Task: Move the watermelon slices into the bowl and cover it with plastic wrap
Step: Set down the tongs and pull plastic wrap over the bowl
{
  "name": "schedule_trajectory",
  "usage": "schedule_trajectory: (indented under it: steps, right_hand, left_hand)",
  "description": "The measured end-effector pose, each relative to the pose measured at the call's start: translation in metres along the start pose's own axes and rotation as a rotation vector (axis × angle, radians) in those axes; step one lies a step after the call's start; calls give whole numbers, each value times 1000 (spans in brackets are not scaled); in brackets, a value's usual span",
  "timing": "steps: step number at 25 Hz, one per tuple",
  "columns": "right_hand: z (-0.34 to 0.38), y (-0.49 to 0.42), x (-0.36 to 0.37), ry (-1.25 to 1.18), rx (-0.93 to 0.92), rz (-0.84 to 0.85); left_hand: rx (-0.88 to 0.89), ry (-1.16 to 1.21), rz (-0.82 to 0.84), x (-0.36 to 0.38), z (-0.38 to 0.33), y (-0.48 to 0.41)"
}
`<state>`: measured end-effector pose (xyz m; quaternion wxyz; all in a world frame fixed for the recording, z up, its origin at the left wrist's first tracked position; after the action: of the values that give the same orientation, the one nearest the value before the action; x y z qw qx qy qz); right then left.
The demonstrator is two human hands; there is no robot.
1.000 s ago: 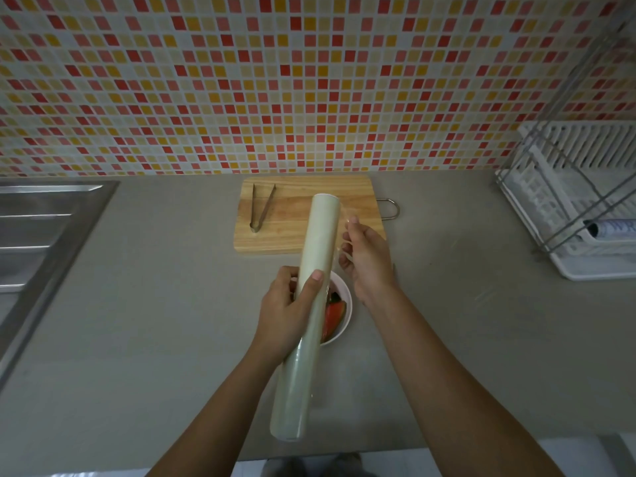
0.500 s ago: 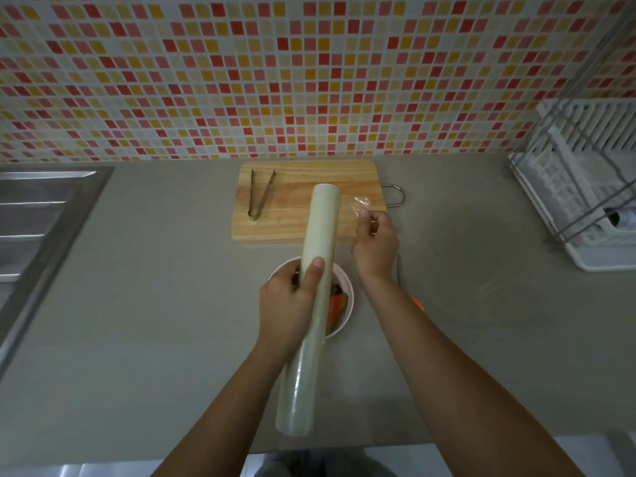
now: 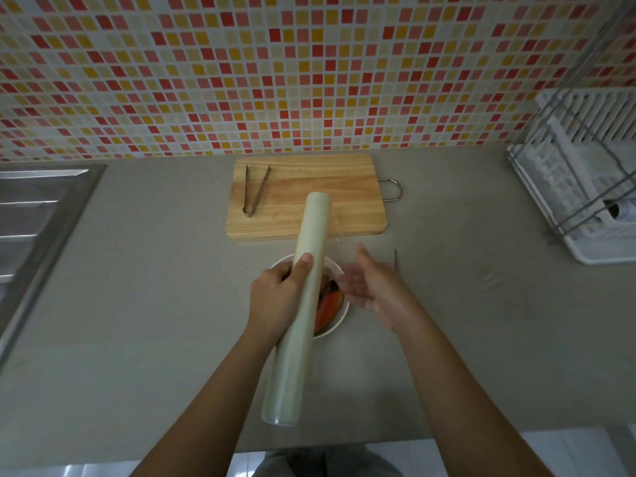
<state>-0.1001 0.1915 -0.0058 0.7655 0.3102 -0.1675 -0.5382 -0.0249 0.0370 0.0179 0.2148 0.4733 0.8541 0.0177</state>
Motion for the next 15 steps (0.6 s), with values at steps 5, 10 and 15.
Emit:
schedule_trajectory:
  steps: [5, 10, 15]
  right_hand:
    - [-19, 12, 21, -18, -25, 28]
    - [-17, 11, 23, -108, -63, 64]
    - [-21, 6, 11, -152, -69, 25]
  left_hand:
    - [9, -47, 4, 3, 3, -2]
    - [21, -64, 19, 8, -3, -5]
    - [26, -117, -5, 18, -4, -6]
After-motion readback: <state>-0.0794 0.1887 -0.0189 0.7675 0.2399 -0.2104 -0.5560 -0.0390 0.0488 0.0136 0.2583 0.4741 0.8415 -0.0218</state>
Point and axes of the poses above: each hand's wrist, its own y-axis away from the middle knuckle, its own x-axis out of the palm, z = x × y, the point moved 5 cm from there along -y, towards the middle knuckle, and after that the axes turned 9 degrees about y, right-handed, at the moved point
